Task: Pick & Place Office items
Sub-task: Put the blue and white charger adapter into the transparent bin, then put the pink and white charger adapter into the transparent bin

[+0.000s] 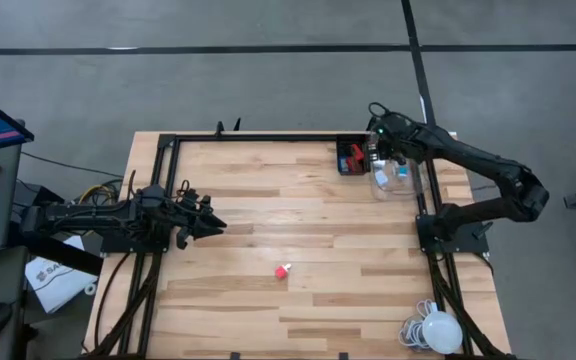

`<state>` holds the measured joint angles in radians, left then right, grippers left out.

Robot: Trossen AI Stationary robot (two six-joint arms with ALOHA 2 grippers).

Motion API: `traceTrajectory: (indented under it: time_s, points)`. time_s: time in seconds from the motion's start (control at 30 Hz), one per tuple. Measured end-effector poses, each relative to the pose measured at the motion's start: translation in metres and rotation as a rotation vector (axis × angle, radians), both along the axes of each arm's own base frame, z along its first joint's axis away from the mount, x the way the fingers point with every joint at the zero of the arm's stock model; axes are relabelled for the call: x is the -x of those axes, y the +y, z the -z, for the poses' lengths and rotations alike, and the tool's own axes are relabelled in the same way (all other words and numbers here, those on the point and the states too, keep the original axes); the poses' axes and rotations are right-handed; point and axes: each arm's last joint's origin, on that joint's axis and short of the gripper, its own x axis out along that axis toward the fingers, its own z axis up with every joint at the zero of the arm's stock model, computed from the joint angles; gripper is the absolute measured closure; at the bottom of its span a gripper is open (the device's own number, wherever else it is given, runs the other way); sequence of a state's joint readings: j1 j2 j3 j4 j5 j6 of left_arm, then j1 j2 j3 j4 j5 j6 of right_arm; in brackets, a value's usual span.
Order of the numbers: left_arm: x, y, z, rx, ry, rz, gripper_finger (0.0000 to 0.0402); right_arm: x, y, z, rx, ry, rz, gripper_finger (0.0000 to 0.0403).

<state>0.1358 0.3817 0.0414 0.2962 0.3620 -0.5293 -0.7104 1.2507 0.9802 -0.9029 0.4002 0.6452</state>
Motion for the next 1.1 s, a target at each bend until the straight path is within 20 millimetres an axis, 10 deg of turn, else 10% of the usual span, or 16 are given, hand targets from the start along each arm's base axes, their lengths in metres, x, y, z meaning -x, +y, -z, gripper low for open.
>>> traceTrajectory:
  time_s: [0.27, 0.67, 0.87, 1.1]
  points:
    - [0.000, 0.000, 0.000, 0.000, 0.000, -0.001, 0.0284, 0.011, -0.032, 0.025, -0.091, 0.119, 0.057, 0.0280]
    - [0.000, 0.000, 0.000, 0.000, 0.000, -0.004, 0.0284, 0.004, -0.034, 0.028, -0.099, 0.118, -0.026, 0.0125]
    - [0.000, 0.000, 0.000, 0.000, 0.000, -0.004, 0.0284, -0.027, 0.005, 0.001, -0.089, -0.147, -0.417, 0.0119]
    - [0.000, 0.000, 0.000, 0.000, 0.000, -0.003, 0.0284, -0.087, 0.102, -0.007, -0.091, -0.288, -1.028, 0.0118]
